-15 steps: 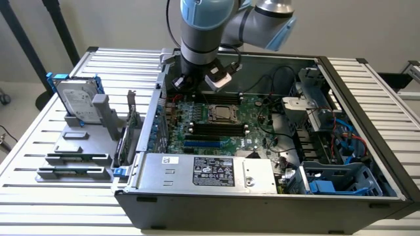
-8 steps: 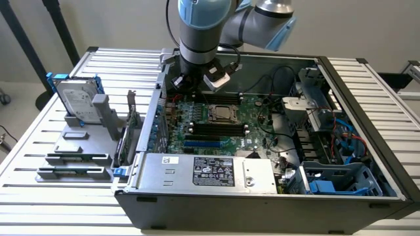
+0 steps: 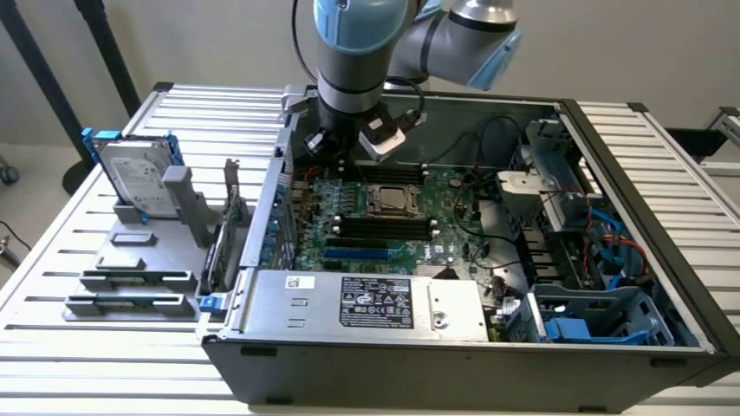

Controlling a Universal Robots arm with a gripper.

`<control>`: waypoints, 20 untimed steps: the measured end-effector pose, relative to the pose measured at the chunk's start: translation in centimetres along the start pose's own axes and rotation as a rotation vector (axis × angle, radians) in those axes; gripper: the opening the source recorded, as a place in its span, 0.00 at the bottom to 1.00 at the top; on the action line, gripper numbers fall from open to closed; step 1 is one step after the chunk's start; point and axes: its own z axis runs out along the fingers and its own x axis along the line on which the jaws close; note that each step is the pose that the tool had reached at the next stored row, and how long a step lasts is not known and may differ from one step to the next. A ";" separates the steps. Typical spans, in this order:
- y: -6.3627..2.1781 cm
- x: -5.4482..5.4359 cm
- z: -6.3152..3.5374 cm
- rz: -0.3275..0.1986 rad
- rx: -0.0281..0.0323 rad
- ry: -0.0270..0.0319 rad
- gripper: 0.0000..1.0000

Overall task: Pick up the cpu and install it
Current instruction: 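Install the first cpu locking lever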

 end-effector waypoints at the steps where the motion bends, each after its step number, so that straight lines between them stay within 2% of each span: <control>1: 0.05 0.1 0.00 0.000 0.0025 0.0022 0.11; 6: 0.42 0.6 -0.03 0.005 0.0143 0.0144 0.11; 9: 0.70 0.9 -0.06 0.009 0.0169 0.0192 0.11; 15: 1.27 1.7 -0.12 0.017 0.0150 0.0245 0.11; 20: 1.38 1.8 -0.12 0.025 0.0053 0.0367 0.11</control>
